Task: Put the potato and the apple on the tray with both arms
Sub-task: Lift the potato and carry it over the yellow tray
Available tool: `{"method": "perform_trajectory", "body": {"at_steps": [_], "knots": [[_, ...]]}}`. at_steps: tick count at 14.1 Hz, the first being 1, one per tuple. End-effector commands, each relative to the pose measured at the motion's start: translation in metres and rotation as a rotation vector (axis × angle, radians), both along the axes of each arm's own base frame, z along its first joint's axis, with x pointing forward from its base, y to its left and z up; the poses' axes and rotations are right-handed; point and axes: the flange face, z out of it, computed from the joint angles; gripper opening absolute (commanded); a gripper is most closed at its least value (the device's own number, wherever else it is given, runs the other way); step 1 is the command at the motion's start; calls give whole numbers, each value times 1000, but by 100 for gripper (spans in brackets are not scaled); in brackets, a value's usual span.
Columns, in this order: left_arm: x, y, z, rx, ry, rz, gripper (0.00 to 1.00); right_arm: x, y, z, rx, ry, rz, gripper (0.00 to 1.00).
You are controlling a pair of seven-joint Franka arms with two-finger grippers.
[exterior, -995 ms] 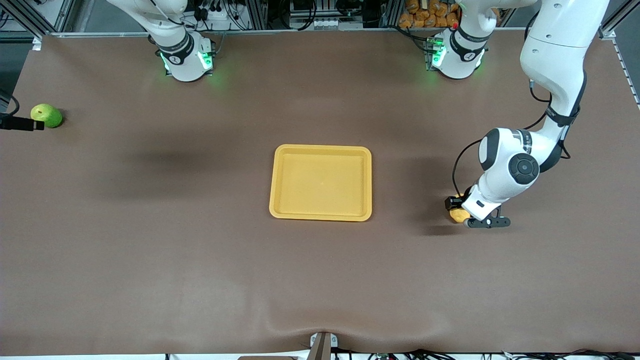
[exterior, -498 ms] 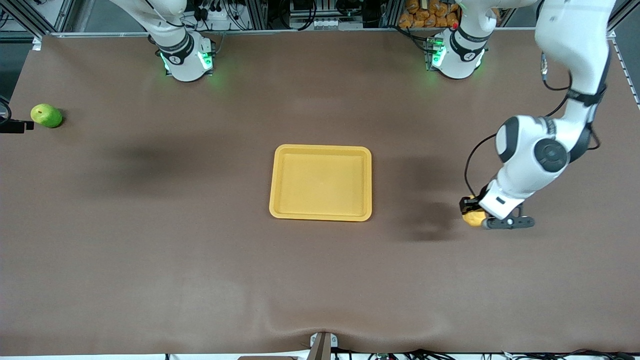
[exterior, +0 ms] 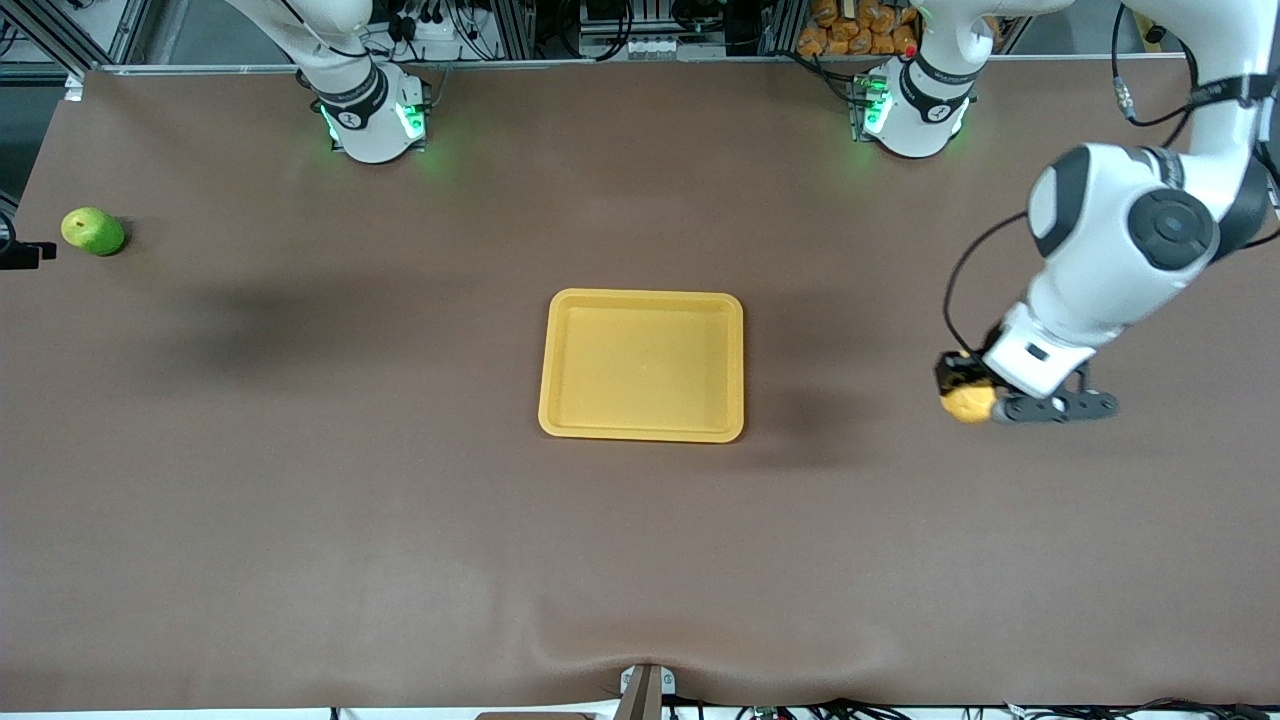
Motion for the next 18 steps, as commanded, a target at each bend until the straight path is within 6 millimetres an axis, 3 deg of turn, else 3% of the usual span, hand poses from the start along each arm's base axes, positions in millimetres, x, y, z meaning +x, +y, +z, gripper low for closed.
{"method": "perform_trajectory", "body": {"at_steps": [1, 5, 9, 11, 14, 18], "knots": [[-24, -59, 9, -16, 25, 45, 0, -26, -42, -26, 5, -7, 9, 100], [-46, -122, 10, -48, 37, 114, 0, -60, -90, -67, 12, -57, 61, 100], [-66, -190, -9, -75, 78, 134, 0, -96, -120, -101, -7, -40, 54, 100], [-71, -225, -30, -54, 90, 137, 0, -107, -130, -106, -1, -38, 52, 100], [-78, -272, -72, 6, 86, 122, 0, -124, -154, -132, -19, -84, 81, 100], [-91, -310, -136, 151, 10, -31, 0, -150, -178, -176, -21, -146, 116, 100]]}}
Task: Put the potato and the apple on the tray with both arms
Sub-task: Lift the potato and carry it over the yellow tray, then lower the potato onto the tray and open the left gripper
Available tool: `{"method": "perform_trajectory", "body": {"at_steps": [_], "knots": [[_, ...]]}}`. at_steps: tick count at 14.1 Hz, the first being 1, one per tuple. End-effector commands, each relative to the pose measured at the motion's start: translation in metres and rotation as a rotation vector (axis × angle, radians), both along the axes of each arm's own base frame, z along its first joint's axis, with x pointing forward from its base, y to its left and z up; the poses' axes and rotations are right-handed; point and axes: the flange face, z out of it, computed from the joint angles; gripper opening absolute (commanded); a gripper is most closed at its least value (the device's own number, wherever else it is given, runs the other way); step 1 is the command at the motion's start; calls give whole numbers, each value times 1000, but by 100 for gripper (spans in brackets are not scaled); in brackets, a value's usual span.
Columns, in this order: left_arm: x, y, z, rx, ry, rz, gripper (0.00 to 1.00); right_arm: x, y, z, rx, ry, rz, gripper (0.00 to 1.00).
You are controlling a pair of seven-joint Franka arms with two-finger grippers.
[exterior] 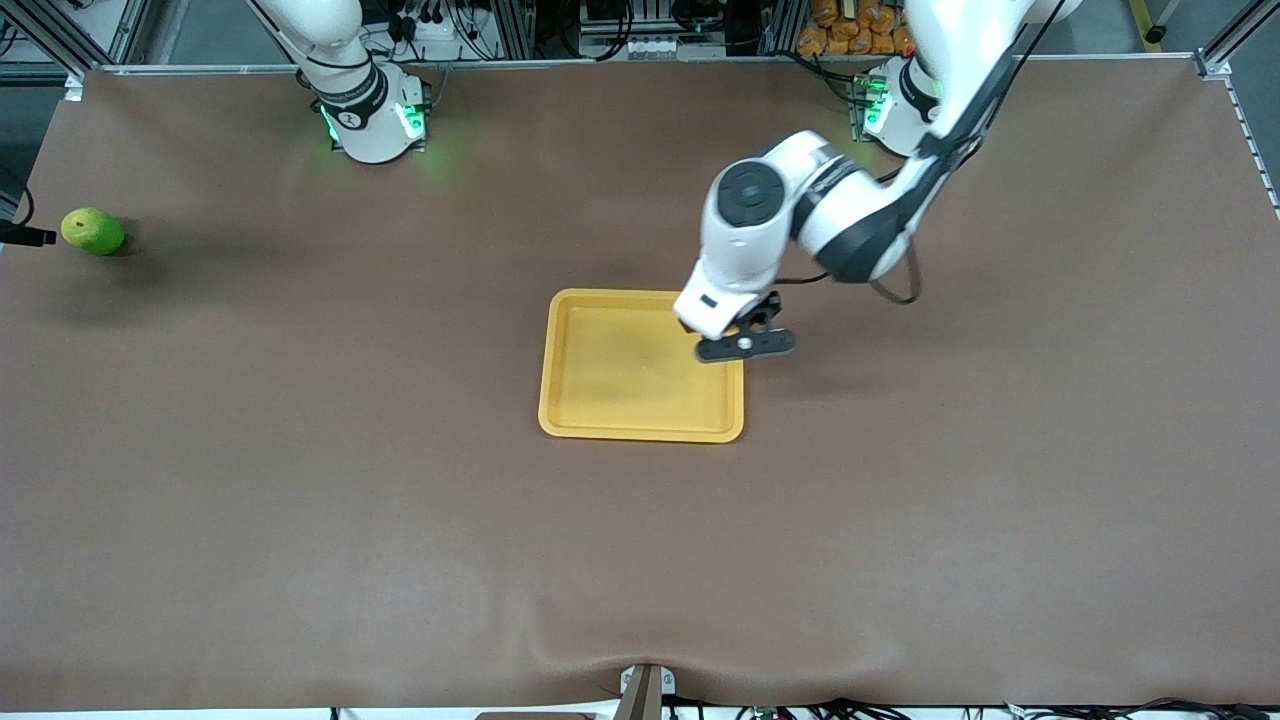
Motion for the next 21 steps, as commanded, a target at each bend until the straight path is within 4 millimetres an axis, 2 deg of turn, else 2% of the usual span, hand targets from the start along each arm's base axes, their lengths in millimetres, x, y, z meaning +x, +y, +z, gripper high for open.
{"method": "perform_trajectory", "body": {"at_steps": [1, 3, 4, 8, 11, 12, 13, 16, 17, 19, 20, 21], "knots": [[7, -20, -30, 51, -45, -27, 0, -17, -16, -24, 5, -5, 34, 100], [-1, -35, -54, 71, -47, -21, 0, -31, -29, -46, 18, -12, 46, 100], [7, -43, -57, 61, -68, -12, 0, -34, -30, -54, 24, -12, 45, 100], [3, -50, -89, 114, -95, -83, 0, -57, -31, -78, 36, -21, 26, 100], [3, -46, -106, 144, -100, -111, 0, -71, -33, -89, 40, -29, 14, 100], [5, -44, -107, 144, -99, -106, 35, -78, -32, -96, 50, -24, 3, 100], [8, -41, -107, 148, -102, -114, 99, -79, -32, -97, 50, -26, 5, 100], [10, -42, -96, 134, -110, -90, 100, -86, -35, -111, 60, -31, 16, 100], [16, -42, -87, 124, -121, -78, 100, -92, -38, -116, 75, -32, 36, 99], [28, -39, -61, 113, -146, -48, 100, -90, -38, -115, 88, -36, 73, 48], [36, -29, -41, 102, -134, -3, 100, -89, -37, -115, 92, -34, 73, 27], [46, -17, -19, 85, -130, 41, 100, -85, -35, -114, 93, -33, 80, 13]]}}
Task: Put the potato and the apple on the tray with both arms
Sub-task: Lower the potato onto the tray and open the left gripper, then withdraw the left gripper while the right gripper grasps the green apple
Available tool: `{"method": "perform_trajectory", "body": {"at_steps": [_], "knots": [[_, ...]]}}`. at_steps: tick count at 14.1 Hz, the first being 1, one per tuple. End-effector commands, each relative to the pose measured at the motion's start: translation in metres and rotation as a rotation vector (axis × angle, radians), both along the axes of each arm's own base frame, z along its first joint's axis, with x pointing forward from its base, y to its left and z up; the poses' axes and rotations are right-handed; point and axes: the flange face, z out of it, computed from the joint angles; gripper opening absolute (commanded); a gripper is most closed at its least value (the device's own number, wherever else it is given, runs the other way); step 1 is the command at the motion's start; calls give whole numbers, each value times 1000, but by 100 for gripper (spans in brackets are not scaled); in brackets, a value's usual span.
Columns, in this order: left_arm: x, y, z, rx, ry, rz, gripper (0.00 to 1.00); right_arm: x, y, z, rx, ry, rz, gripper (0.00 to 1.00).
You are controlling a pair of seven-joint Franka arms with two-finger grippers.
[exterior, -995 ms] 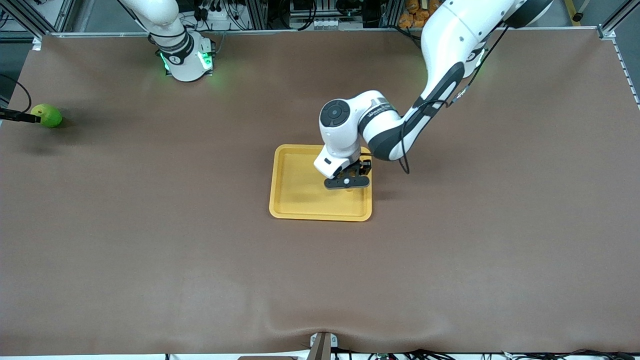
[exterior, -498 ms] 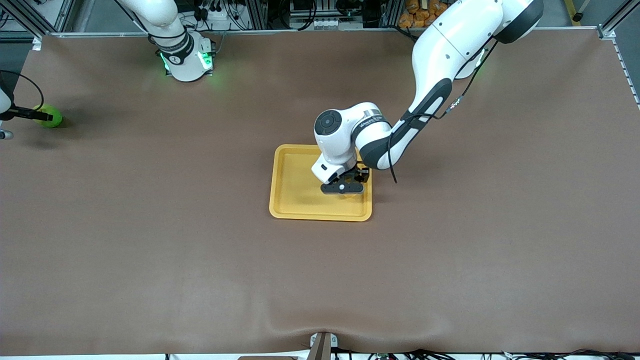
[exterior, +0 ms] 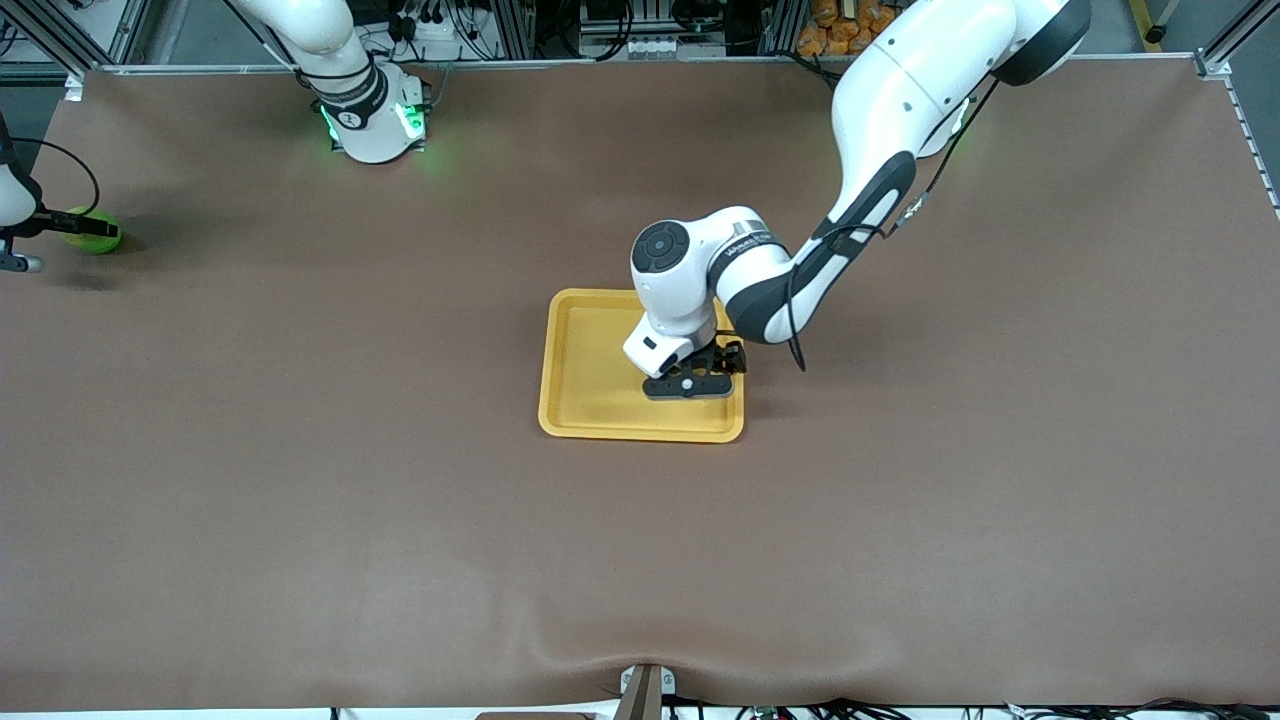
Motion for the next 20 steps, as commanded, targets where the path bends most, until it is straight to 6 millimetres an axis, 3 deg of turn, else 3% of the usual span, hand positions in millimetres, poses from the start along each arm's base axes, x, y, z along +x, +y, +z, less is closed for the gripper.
{"method": "perform_trajectory", "body": {"at_steps": [1, 4, 8, 11, 15, 18, 20], "knots": [[27, 33, 69, -41, -21, 120, 100, 5, 1, 1, 2, -3, 38, 5], [64, 94, 127, -91, -39, 224, 100, 42, 15, 18, 28, 6, 127, 1], [111, 212, 156, -8, 4, 233, 100, 93, 48, 49, 41, -2, 229, 0], [129, 271, 172, -59, 44, 223, 100, 126, 65, 64, 36, -6, 269, 0], [133, 318, 184, -54, 91, 141, 100, 166, 102, 74, 61, -9, 242, 0], [126, 358, 179, 22, 185, 81, 100, 193, 144, 70, 75, -2, 166, 0], [110, 377, 178, 3, 237, 70, 100, 211, 172, 69, 76, -8, 141, 0]]}}
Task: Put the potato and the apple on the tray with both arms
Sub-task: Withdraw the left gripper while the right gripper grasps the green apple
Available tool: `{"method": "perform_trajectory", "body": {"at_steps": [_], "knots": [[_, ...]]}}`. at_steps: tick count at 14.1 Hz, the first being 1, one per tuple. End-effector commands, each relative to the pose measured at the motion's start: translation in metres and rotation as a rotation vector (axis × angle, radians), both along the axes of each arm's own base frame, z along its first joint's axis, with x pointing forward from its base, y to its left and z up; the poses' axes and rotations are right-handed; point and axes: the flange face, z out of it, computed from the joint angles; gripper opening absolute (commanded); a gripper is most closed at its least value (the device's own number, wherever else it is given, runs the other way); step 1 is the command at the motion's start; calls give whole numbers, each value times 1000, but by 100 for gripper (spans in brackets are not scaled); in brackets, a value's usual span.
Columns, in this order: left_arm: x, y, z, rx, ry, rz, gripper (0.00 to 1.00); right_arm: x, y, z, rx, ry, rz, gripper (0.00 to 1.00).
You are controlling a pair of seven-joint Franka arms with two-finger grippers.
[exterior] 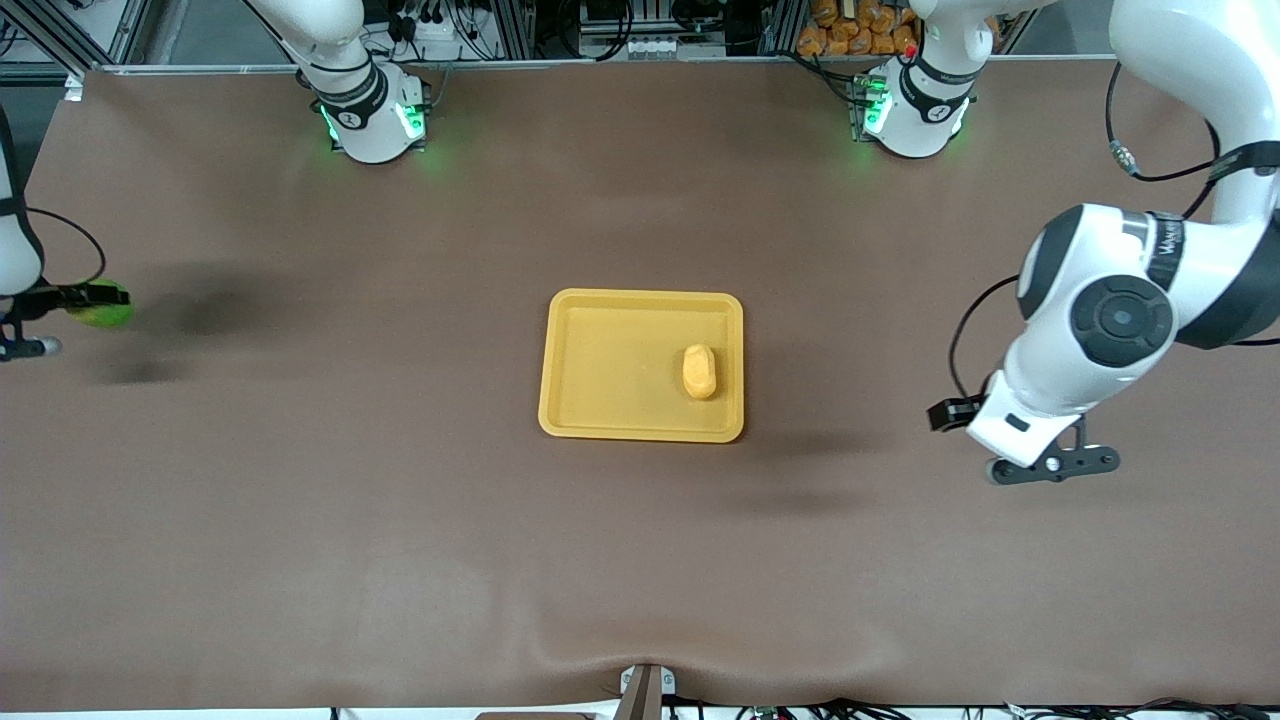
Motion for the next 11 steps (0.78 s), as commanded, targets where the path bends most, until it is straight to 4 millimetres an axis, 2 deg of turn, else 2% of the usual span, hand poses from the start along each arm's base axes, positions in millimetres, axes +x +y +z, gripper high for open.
{"method": "perform_trajectory", "body": {"at_steps": [1, 3, 5, 9, 11], "knots": [[-31, 22, 9, -18, 57, -22, 100, 22, 36, 6, -11, 5, -57, 0], [-48, 30, 7, -7, 85, -35, 100, 36, 63, 6, -16, 13, -111, 0], [-63, 43, 14, 5, 95, -62, 100, 48, 91, 6, -6, 25, -147, 0], [-73, 80, 48, -97, 80, -127, 100, 59, 154, 4, 78, 105, -286, 0], [-75, 81, 71, -99, 40, -136, 100, 71, 186, 12, 56, 102, -300, 0]]}}
